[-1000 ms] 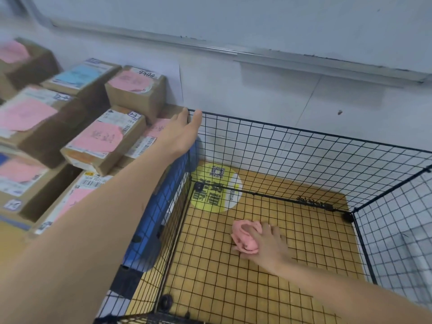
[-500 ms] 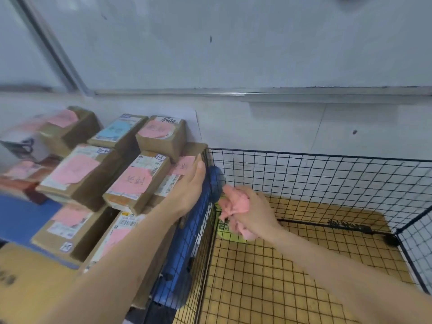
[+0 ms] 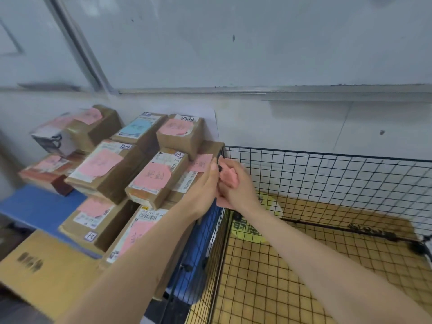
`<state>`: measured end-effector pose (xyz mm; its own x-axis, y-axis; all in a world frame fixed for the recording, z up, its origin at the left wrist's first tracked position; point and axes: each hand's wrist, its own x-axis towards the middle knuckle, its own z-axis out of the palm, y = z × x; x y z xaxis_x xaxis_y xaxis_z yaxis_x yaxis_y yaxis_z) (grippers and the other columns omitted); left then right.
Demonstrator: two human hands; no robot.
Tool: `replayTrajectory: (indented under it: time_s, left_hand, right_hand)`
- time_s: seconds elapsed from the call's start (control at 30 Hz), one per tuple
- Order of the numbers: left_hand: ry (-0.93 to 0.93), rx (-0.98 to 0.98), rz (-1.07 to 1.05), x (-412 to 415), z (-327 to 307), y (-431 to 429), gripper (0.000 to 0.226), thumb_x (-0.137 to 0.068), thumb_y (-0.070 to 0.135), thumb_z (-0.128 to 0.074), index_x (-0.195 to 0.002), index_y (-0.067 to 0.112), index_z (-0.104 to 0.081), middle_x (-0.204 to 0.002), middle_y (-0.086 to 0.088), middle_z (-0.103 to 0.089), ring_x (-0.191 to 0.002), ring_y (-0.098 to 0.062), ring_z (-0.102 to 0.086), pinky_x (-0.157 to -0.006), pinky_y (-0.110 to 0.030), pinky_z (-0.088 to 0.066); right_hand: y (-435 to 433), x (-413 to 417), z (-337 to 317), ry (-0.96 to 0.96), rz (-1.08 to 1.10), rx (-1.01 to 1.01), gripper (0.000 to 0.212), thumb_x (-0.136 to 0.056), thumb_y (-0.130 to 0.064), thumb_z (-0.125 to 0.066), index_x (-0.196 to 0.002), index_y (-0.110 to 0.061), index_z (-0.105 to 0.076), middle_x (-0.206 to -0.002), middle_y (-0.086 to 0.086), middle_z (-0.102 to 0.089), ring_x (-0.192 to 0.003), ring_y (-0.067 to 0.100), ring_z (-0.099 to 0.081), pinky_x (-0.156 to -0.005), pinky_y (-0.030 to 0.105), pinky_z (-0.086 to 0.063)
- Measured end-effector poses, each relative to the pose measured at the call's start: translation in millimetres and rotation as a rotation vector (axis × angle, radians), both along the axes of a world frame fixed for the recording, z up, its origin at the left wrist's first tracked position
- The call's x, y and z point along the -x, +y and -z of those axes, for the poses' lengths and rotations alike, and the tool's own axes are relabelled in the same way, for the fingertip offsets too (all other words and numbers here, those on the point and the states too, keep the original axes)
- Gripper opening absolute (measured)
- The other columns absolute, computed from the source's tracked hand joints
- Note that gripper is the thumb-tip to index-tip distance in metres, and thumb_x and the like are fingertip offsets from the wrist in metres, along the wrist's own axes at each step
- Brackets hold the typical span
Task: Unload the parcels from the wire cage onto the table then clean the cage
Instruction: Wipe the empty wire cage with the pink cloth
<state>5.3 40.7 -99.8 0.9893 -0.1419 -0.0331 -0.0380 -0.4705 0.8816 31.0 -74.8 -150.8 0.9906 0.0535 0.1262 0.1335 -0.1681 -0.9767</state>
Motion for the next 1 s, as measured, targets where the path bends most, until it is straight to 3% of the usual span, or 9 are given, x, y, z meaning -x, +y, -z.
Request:
replayTrajectory:
  time_s: [0.1, 0.27, 0.37, 0.53, 0.63, 0.73, 0.83, 0.93, 1.0]
  left_hand:
    - [0.01, -0.006, 0.017, 1.3, 1.5, -0.6, 0.075, -0.081, 0.082, -0.01, -0.145, 0.046, -0.024, -0.151, 0.008, -0.035, -0.14, -0.005, -0.029, -0.118, -0.04, -0.021]
    - [0.055, -0.035, -0.019, 3.9, 1.5, -2.0, 0.078, -0.083, 0.079, -0.007, -0.148, 0.039, -0.023, -0.153, 0.007, -0.03, -0.141, -0.009, -0.025, -0.118, -0.034, -0.013]
    - [0.078, -0.064, -0.047, 8.0, -2.5, -3.5, 0.068, -0.091, 0.066, -0.007, -0.151, 0.034, -0.015, -0.155, 0.005, -0.025, -0.143, -0.012, -0.021, -0.111, -0.024, -0.009]
    - [0.07, -0.104, -0.079, 15.4, -11.8, -9.1, 0.058, -0.099, 0.053, -0.009, -0.152, 0.029, -0.011, -0.157, 0.006, -0.017, -0.143, -0.009, -0.015, -0.1, -0.016, -0.006]
    - [0.047, -0.129, -0.061, 18.5, -15.4, -9.1, 0.057, -0.099, 0.052, -0.009, -0.152, 0.029, -0.01, -0.157, 0.011, -0.013, -0.143, -0.006, -0.011, -0.1, -0.014, -0.002]
    - [0.082, -0.147, -0.043, 18.9, -15.9, -8.1, 0.057, -0.099, 0.052, -0.008, -0.152, 0.03, -0.007, -0.157, 0.014, -0.011, -0.145, -0.007, -0.009, -0.099, -0.014, -0.003]
    - [0.102, -0.17, -0.041, 17.9, -15.8, -8.4, 0.057, -0.098, 0.055, -0.008, -0.151, 0.034, -0.006, -0.158, 0.012, -0.014, -0.145, -0.012, -0.013, -0.097, -0.017, -0.008]
    - [0.128, -0.191, -0.054, 17.1, -15.9, -8.7, 0.057, -0.097, 0.058, -0.009, -0.15, 0.039, -0.005, -0.158, 0.006, -0.019, -0.144, -0.018, -0.019, -0.096, -0.022, -0.012]
    - [0.129, -0.198, -0.05, 16.2, -14.9, -8.4, 0.057, -0.096, 0.06, -0.009, -0.15, 0.04, -0.005, -0.157, 0.004, -0.02, -0.144, -0.02, -0.021, -0.1, -0.024, -0.014]
  right_hand:
    - [-5.3, 0.8, 2.7, -0.059, -0.048, -0.049, 0.054, -0.078, 0.007, -0.061, -0.116, -0.032, -0.061, -0.127, 0.002, -0.055, -0.112, 0.013, -0.059, -0.094, 0.032, -0.052]
    - [-13.4, 9.6, 20.9, -0.037, -0.101, 0.015, 0.056, -0.084, 0.008, -0.06, -0.12, -0.034, -0.056, -0.12, 0.009, -0.058, -0.085, 0.001, -0.064, -0.07, 0.025, -0.057]
    - [-3.1, 11.7, 43.3, -0.056, -0.006, 0.082, 0.066, -0.073, 0.01, -0.063, -0.126, -0.028, -0.054, -0.121, 0.004, -0.054, -0.104, 0.012, -0.059, -0.086, 0.035, -0.056]
    - [-0.9, 12.6, 75.5, -0.069, 0.024, 0.138, 0.073, -0.079, 0.0, -0.069, -0.141, -0.028, -0.044, -0.135, -0.003, -0.049, -0.12, 0.009, -0.05, -0.099, 0.023, -0.044]
    - [-4.8, 22.5, 114.5, 0.055, -0.043, 0.27, 0.076, -0.078, 0.0, -0.07, -0.144, -0.026, -0.041, -0.135, -0.011, -0.049, -0.122, 0.007, -0.048, -0.106, 0.03, -0.04]
    - [-2.5, 38.1, 138.9, 0.285, -0.094, 0.341, 0.078, -0.077, 0.005, -0.068, -0.143, -0.025, -0.04, -0.127, -0.005, -0.057, -0.115, 0.017, -0.055, -0.097, 0.04, -0.05]
    - [0.1, 40.6, 140.9, 0.359, -0.071, 0.402, 0.069, -0.08, 0.002, -0.067, -0.14, -0.022, -0.042, -0.122, -0.002, -0.058, -0.106, 0.018, -0.057, -0.082, 0.031, -0.052]
    - [2.7, 35.4, 120.2, 0.526, -0.031, 0.277, 0.053, -0.083, 0.0, -0.065, -0.131, -0.017, -0.048, -0.114, 0.001, -0.057, -0.094, 0.018, -0.052, -0.061, 0.018, -0.043]
    - [2.7, 40.8, 102.4, 0.617, 0.005, 0.113, 0.047, -0.084, -0.001, -0.065, -0.125, -0.02, -0.05, -0.119, 0.004, -0.057, -0.099, 0.023, -0.055, -0.074, 0.027, -0.047]
